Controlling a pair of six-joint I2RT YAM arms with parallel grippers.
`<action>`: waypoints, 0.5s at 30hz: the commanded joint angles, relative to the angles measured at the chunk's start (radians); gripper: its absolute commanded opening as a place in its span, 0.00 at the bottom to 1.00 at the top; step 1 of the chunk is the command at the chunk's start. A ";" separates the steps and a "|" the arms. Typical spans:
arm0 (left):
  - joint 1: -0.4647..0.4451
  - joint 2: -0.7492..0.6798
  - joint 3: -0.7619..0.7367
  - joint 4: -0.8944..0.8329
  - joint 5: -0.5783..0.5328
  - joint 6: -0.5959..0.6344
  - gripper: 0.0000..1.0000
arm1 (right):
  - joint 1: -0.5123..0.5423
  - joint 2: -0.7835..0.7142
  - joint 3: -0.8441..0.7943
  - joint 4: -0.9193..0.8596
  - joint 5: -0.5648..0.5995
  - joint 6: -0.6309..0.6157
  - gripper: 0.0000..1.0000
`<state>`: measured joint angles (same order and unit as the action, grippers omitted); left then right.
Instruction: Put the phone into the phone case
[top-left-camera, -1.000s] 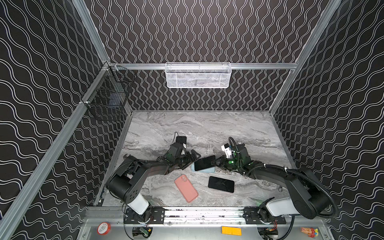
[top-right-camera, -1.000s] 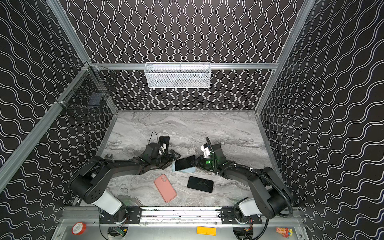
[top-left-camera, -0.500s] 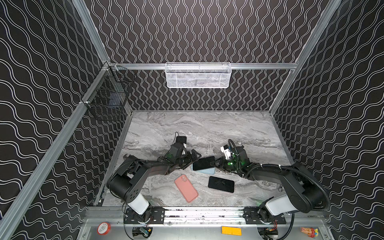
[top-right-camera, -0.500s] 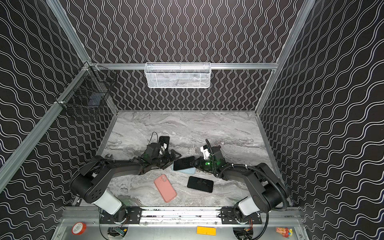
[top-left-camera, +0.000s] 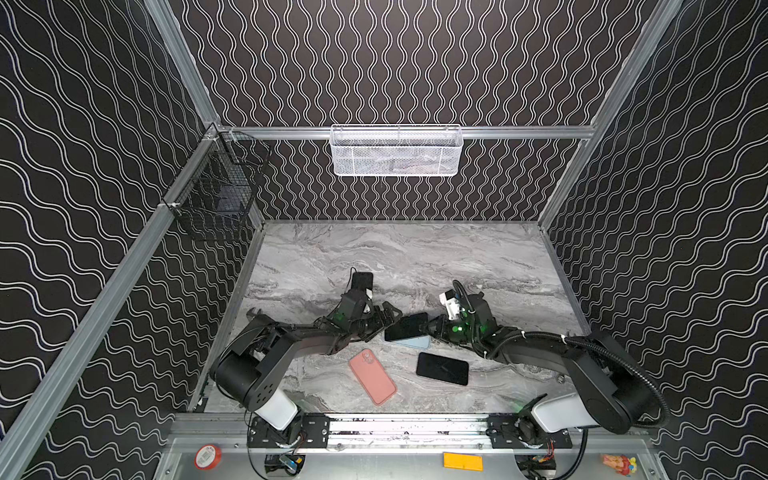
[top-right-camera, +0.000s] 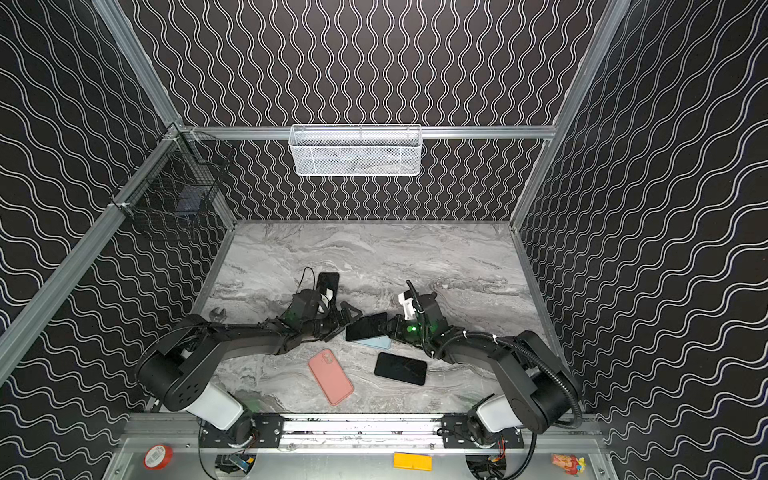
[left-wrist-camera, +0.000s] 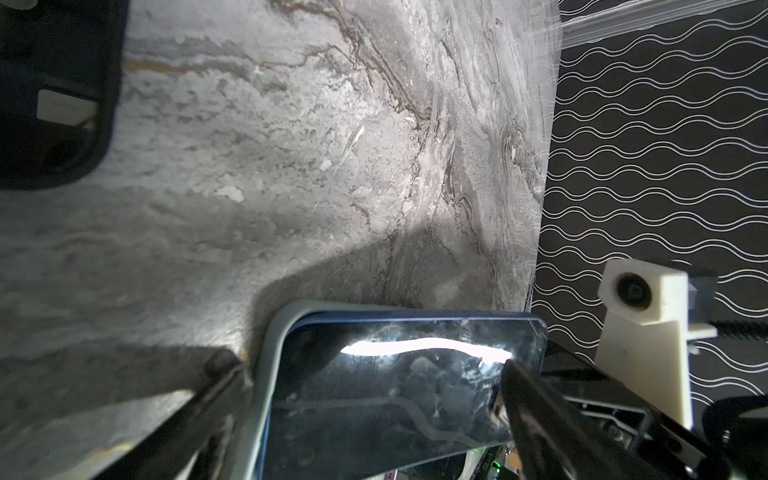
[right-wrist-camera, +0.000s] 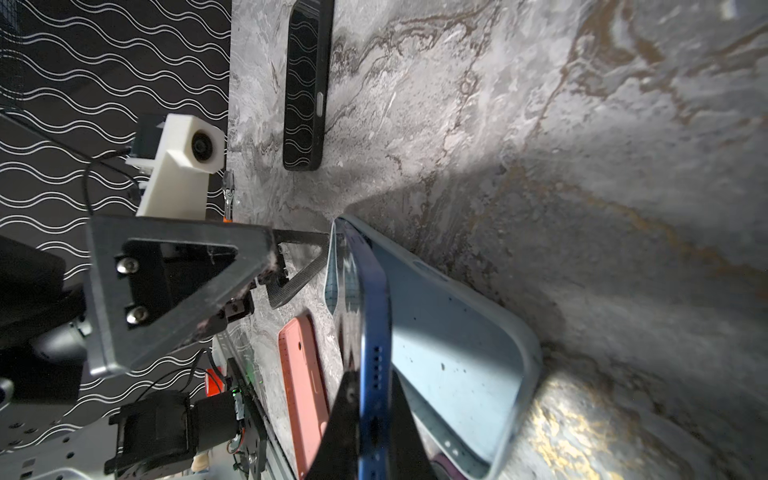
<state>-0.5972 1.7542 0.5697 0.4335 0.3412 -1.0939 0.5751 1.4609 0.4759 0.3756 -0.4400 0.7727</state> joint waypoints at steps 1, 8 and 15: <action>-0.028 0.017 0.002 -0.055 0.051 -0.036 0.98 | 0.020 0.012 -0.024 -0.211 0.136 -0.039 0.07; -0.065 0.027 -0.005 -0.033 0.041 -0.062 0.98 | 0.057 0.019 -0.038 -0.239 0.190 -0.042 0.17; -0.075 0.032 0.001 -0.031 0.035 -0.072 0.98 | 0.094 -0.002 -0.043 -0.265 0.234 -0.053 0.22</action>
<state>-0.6537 1.7714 0.5697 0.4820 0.2440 -1.1042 0.6529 1.4544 0.4423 0.3046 -0.2852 0.7853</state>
